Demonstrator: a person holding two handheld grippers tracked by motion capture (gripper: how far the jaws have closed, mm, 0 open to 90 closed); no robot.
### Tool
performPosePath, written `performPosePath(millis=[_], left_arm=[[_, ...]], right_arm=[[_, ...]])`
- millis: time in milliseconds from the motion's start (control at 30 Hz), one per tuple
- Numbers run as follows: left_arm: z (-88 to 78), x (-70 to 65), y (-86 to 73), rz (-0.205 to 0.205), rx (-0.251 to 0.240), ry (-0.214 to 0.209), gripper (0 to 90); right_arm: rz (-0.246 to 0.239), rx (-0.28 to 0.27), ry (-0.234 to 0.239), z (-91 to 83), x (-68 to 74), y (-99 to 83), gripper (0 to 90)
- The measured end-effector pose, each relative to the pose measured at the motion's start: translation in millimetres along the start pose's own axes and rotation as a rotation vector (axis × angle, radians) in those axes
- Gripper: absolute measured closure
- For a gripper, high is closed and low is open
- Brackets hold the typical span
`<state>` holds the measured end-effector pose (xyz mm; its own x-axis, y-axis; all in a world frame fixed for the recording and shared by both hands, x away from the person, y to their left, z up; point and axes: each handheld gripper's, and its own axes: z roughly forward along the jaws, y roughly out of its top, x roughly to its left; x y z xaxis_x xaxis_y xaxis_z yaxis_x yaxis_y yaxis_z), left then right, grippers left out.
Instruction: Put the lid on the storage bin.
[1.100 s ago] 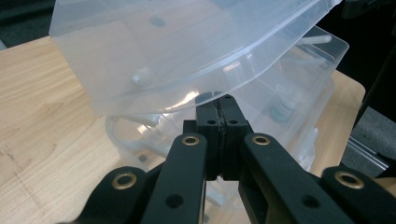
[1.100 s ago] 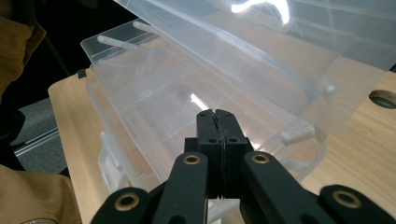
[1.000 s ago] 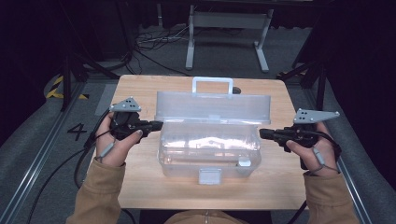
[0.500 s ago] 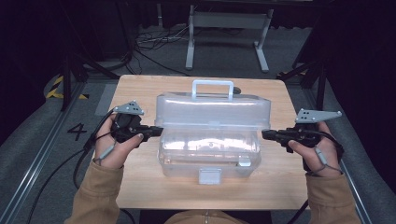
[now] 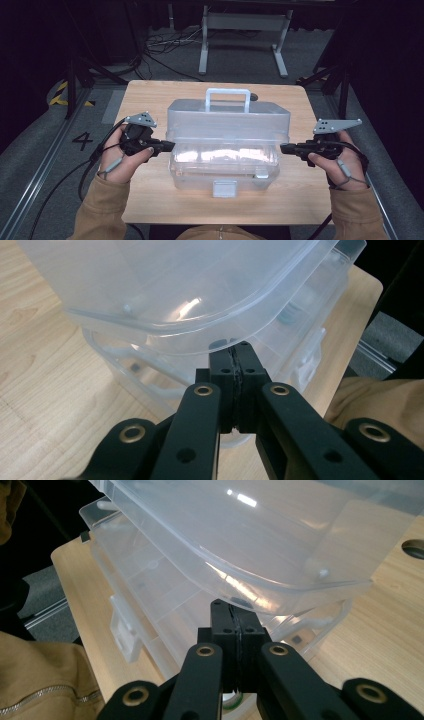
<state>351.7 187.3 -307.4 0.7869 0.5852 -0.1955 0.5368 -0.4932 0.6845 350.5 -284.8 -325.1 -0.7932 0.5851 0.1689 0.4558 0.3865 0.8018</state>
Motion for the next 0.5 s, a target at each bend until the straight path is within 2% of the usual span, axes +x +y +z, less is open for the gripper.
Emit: performPosePath(millis=[333, 500], left_arm=[[0.1, -3.6, -1.6, 0.014, 0.063, -0.002, 89.3], [-0.3, -4.5, -2.6, 0.023, 0.106, -0.017, 89.3]], right_arm=[[-0.003, 0.074, 0.026, 1.4, 3.7, -0.8, 90.0], [-0.006, 0.117, 0.032, 2.9, 4.6, -2.0, 90.0]])
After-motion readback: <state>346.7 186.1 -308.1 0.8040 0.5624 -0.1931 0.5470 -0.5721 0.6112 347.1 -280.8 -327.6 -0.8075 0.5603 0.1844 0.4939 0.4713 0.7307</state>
